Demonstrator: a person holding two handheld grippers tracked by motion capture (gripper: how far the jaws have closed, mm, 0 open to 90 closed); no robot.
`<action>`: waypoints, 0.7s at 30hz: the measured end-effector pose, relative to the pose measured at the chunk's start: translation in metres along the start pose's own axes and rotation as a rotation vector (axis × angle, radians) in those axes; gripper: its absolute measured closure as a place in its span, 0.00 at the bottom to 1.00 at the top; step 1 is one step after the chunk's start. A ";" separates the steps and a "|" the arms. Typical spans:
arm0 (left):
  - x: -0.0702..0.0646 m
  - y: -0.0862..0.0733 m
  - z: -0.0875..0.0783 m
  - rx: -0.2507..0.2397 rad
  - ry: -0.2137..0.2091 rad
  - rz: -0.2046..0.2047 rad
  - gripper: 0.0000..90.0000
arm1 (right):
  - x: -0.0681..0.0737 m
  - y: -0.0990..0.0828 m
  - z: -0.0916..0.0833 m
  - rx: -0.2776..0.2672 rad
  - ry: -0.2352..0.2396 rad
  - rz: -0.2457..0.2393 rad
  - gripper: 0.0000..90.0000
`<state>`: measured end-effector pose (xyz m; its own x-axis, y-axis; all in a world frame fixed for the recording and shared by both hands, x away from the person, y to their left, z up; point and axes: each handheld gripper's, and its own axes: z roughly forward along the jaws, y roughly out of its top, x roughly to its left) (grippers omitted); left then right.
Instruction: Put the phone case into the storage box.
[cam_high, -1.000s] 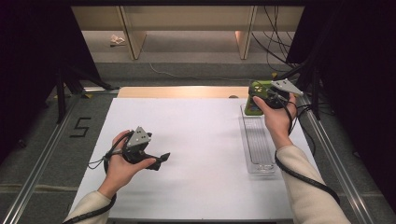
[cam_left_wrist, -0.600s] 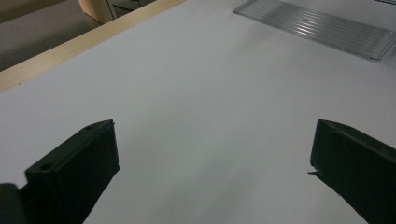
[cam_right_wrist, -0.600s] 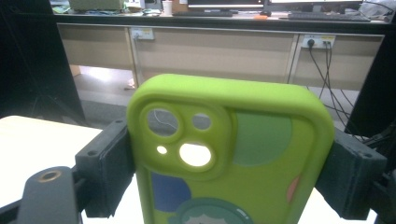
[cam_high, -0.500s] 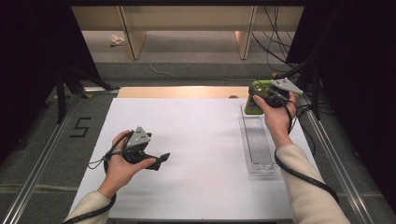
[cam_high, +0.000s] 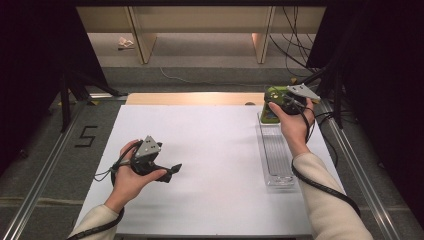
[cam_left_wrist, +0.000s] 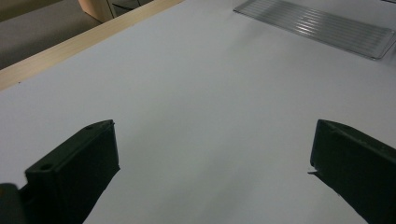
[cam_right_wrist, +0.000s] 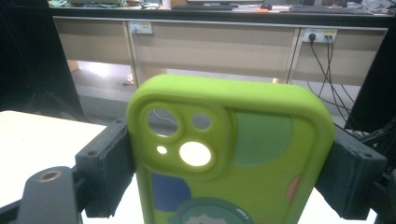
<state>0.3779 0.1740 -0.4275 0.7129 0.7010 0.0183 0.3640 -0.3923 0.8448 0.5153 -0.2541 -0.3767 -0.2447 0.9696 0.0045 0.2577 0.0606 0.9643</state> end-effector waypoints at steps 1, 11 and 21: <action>0.000 0.000 0.000 0.000 0.000 -0.001 0.01 | 0.000 0.000 0.000 -0.001 0.000 0.000 0.19; 0.000 0.000 0.000 0.003 0.000 -0.002 0.01 | -0.001 0.000 0.002 0.002 -0.003 0.000 0.19; 0.000 -0.001 0.000 0.004 -0.001 -0.004 0.01 | -0.001 -0.001 0.005 0.013 -0.004 -0.002 0.19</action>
<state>0.3782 0.1743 -0.4283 0.7121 0.7019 0.0149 0.3690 -0.3922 0.8426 0.5199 -0.2543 -0.3792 -0.2418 0.9703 0.0020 0.2691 0.0651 0.9609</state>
